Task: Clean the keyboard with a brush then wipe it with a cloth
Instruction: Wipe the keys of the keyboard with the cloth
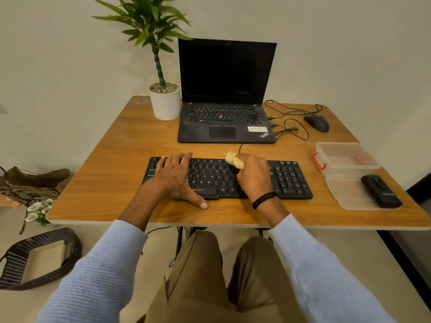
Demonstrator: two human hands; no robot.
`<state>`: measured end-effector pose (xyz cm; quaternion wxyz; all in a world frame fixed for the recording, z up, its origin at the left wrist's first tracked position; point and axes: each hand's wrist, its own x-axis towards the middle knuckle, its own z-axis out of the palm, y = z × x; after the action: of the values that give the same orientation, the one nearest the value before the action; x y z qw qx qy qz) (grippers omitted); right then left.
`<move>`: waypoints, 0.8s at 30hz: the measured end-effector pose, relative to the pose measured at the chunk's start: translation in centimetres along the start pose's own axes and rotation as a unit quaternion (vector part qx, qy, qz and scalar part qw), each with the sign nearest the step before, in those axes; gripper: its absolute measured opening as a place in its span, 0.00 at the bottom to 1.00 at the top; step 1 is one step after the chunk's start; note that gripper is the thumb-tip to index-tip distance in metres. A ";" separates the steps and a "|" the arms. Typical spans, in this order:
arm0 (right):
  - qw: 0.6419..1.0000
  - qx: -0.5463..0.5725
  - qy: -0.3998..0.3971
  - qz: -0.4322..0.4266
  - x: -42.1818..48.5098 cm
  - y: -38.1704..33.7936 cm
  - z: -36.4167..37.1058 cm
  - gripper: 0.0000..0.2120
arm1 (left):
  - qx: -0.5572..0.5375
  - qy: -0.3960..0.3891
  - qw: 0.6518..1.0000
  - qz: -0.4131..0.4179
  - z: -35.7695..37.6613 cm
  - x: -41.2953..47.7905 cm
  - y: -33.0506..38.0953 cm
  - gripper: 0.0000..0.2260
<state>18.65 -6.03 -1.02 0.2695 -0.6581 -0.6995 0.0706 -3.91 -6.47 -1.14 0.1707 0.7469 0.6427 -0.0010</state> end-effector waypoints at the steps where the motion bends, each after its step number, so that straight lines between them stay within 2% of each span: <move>1: 1.000 -0.006 0.018 0.009 -0.2 -0.2 0.1 0.18 | -0.003 -0.001 1.000 0.001 0.1 0.0 0.0 0.73; 5: 0.997 -0.024 -0.043 -0.065 -3.0 -2.2 1.1 0.19 | -0.003 0.000 1.000 0.002 0.1 0.0 0.0 0.73; 9: 1.000 0.010 0.010 -0.027 -2.3 -1.7 1.0 0.19 | -0.009 0.001 1.000 0.004 0.0 -0.1 0.1 0.73; 13: 0.993 0.000 -0.070 -0.095 -4.7 -3.5 1.7 0.24 | -0.001 0.000 1.000 -0.001 0.0 -0.1 0.2 0.72; 16: 0.998 0.009 -0.030 -0.054 -4.4 -2.7 1.5 0.24 | -0.003 -0.002 1.000 -0.001 -0.1 -0.1 0.2 0.73; 20: 0.985 0.033 -0.078 -0.147 -6.8 -3.9 1.9 0.24 | 0.005 0.003 1.000 0.004 0.1 0.0 0.0 0.71; 24: 0.996 0.028 -0.026 -0.076 -5.8 -2.4 1.7 0.26 | -0.002 0.000 1.000 0.006 0.0 0.0 0.2 0.72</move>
<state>15.65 -11.42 -3.04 0.2747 -0.5931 -0.7518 0.0867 -3.74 -6.45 -1.11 0.1722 0.7501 0.6386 0.0015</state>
